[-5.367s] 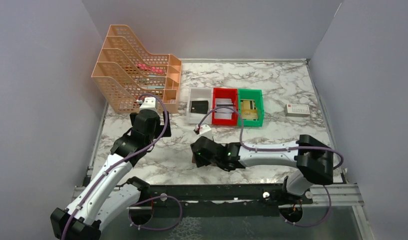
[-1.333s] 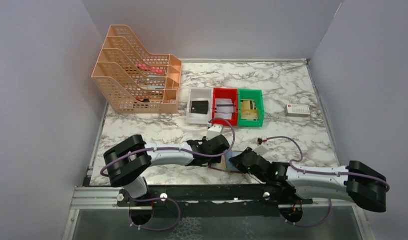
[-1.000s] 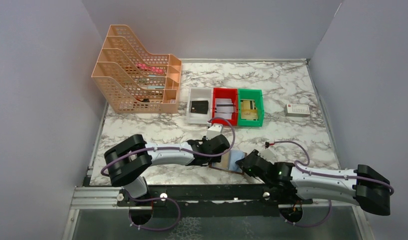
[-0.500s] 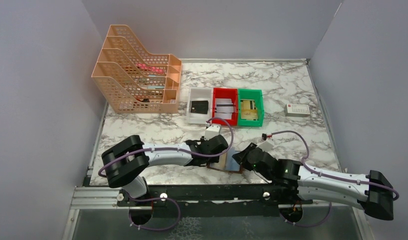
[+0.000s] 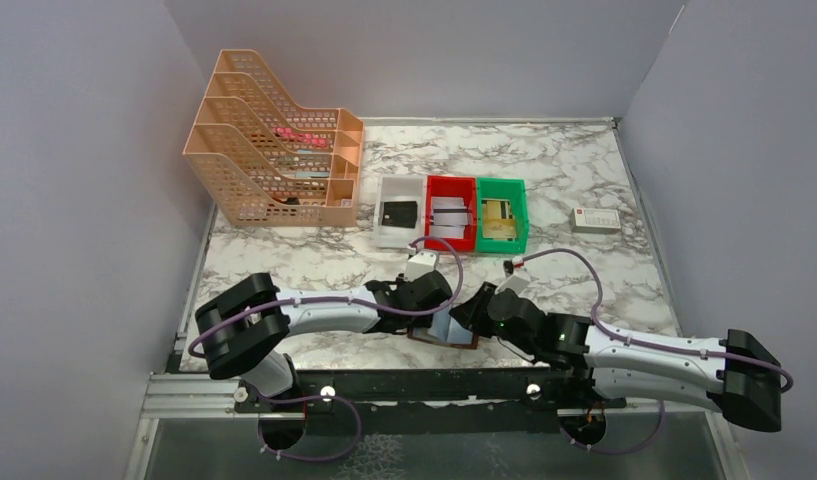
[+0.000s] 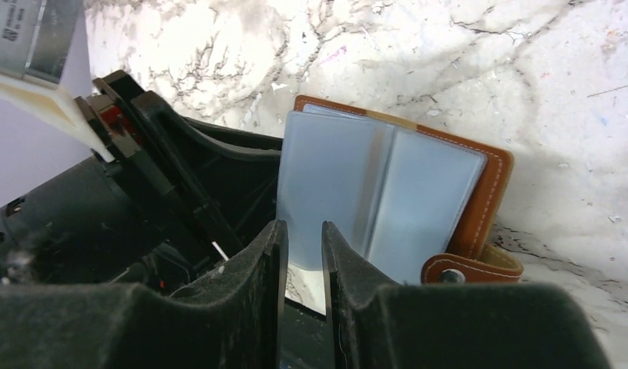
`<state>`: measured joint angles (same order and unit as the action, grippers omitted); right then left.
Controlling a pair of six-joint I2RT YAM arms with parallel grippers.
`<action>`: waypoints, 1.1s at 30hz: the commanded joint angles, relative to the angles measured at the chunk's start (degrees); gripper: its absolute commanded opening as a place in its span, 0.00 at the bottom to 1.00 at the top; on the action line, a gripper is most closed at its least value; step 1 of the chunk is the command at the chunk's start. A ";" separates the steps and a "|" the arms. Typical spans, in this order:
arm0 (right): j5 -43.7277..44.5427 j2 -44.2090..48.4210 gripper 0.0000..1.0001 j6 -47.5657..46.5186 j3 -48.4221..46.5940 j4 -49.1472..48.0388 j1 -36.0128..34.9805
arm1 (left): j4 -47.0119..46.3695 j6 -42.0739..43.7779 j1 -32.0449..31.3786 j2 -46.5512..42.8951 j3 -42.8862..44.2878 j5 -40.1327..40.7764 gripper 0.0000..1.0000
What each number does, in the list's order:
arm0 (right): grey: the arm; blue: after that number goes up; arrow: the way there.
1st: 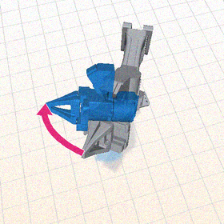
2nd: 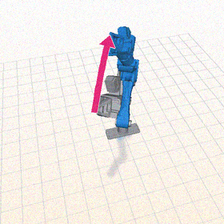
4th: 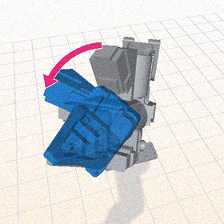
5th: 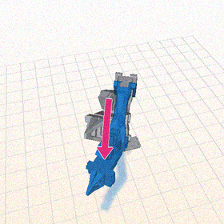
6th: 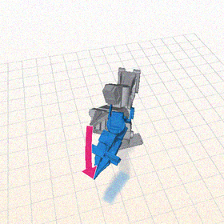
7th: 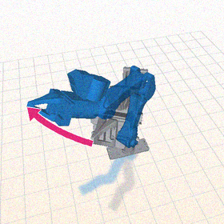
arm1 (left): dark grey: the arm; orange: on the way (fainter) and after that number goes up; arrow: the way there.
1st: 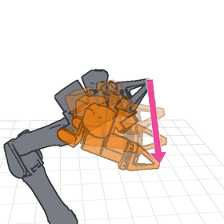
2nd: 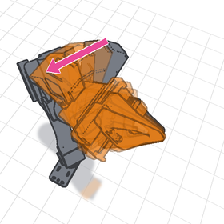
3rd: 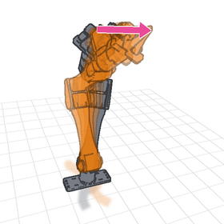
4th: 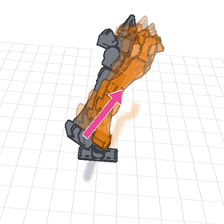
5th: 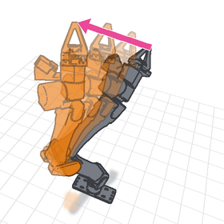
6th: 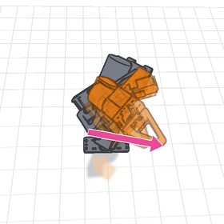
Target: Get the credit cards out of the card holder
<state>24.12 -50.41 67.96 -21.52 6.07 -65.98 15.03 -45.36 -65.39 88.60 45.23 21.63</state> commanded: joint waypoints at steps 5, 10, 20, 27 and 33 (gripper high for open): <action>6.05 0.51 0.28 3.80 -1.91 9.96 0.06 | 5.36 2.06 -1.33 -4.24 -0.80 0.51 0.50; 8.92 4.14 0.28 5.24 -1.42 14.31 0.11 | 5.39 2.49 -2.47 -5.31 0.50 0.99 0.56; 11.39 7.88 0.29 7.10 -1.34 18.64 0.06 | -0.46 7.39 -6.68 -0.23 5.24 -4.94 0.50; 13.00 9.63 0.28 11.23 -0.86 22.71 0.06 | -6.66 6.97 -7.21 5.35 4.18 -9.47 0.42; 12.28 11.98 0.28 11.96 1.66 20.95 0.10 | -9.44 5.23 -7.42 10.26 2.74 -12.02 0.36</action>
<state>33.87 -39.92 78.30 -21.23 26.59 -65.98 7.03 -39.07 -72.47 94.98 49.47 13.28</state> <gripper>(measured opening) 0.285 0.380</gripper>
